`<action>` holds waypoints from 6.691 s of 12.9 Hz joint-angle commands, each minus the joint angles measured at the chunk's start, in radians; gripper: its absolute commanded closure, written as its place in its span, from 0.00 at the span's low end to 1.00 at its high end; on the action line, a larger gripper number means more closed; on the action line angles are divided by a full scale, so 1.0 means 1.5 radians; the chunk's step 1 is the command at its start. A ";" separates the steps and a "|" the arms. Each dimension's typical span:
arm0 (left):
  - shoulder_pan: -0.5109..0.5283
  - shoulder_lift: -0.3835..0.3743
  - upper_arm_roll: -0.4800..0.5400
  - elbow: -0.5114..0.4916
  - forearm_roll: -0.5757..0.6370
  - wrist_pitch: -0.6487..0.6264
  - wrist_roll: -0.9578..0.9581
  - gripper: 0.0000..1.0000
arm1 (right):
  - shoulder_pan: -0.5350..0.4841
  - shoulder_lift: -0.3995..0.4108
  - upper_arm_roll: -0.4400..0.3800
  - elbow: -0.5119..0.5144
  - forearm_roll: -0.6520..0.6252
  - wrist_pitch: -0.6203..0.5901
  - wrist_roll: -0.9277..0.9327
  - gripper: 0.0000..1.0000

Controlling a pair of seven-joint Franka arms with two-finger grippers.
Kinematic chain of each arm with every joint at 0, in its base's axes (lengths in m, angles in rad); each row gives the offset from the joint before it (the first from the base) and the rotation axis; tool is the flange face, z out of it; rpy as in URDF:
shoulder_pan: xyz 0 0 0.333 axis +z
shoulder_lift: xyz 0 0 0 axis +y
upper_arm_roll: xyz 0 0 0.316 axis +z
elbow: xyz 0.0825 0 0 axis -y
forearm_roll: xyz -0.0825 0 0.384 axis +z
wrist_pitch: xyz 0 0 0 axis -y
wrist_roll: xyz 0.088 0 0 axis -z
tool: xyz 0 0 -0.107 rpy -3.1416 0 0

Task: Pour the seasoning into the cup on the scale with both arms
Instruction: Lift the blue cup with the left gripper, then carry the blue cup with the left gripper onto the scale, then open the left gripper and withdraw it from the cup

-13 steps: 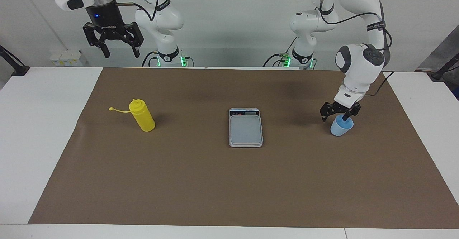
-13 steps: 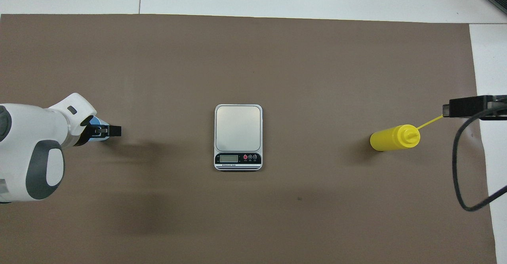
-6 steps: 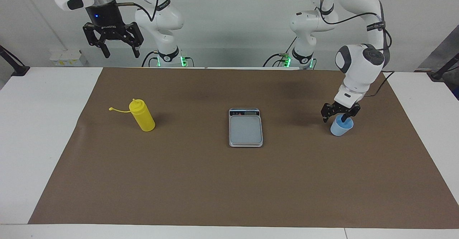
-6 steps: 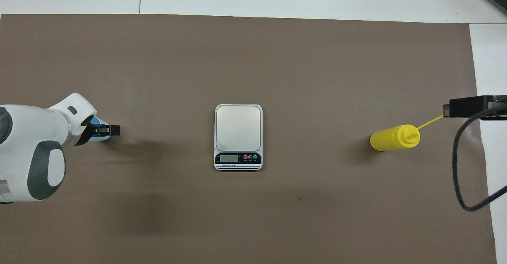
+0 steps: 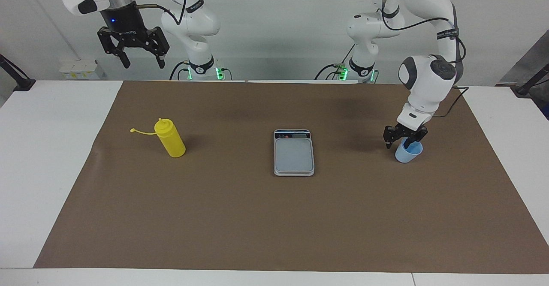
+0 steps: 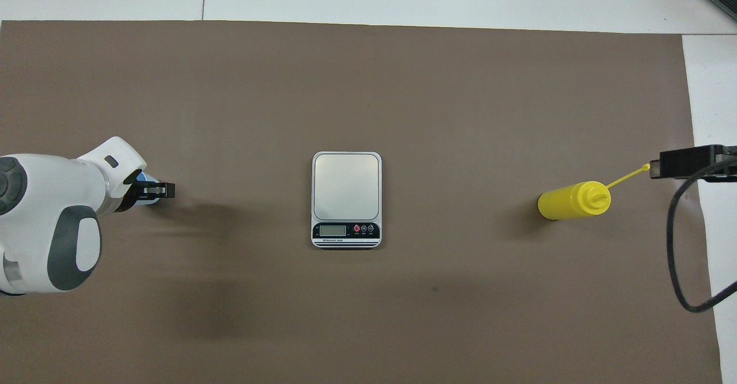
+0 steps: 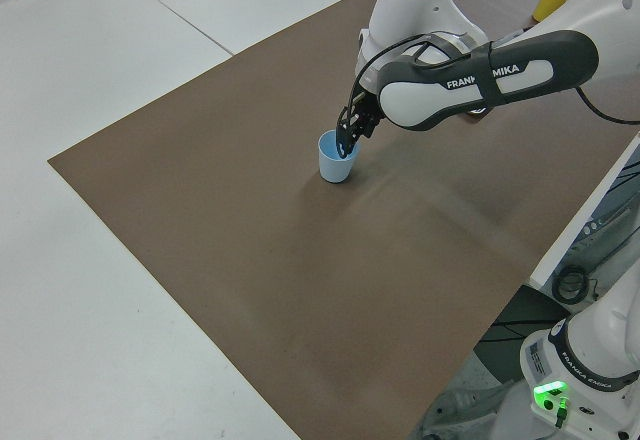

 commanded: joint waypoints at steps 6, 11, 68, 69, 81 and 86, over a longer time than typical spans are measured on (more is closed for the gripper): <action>-0.007 -0.005 0.007 -0.011 0.008 -0.004 -0.003 0.73 | -0.005 0.001 -0.002 -0.101 -0.001 0.103 -0.010 0.00; -0.004 -0.005 0.007 -0.011 0.008 -0.005 -0.003 0.99 | -0.034 -0.003 -0.002 -0.130 -0.004 0.112 -0.015 0.00; -0.387 0.289 0.007 0.480 -0.004 -0.183 -0.552 1.00 | -0.033 -0.015 0.005 -0.164 -0.025 0.139 0.077 0.00; -0.388 0.289 0.007 0.480 0.005 -0.183 -0.552 1.00 | -0.033 -0.015 0.005 -0.164 -0.025 0.139 0.077 0.00; -0.390 0.288 0.006 0.476 0.012 -0.204 -0.550 0.53 | -0.034 -0.018 0.005 -0.169 -0.025 0.142 0.077 0.00; -0.386 0.335 0.008 0.607 0.010 -0.303 -0.553 0.52 | -0.035 -0.019 0.004 -0.169 -0.025 0.133 0.056 0.00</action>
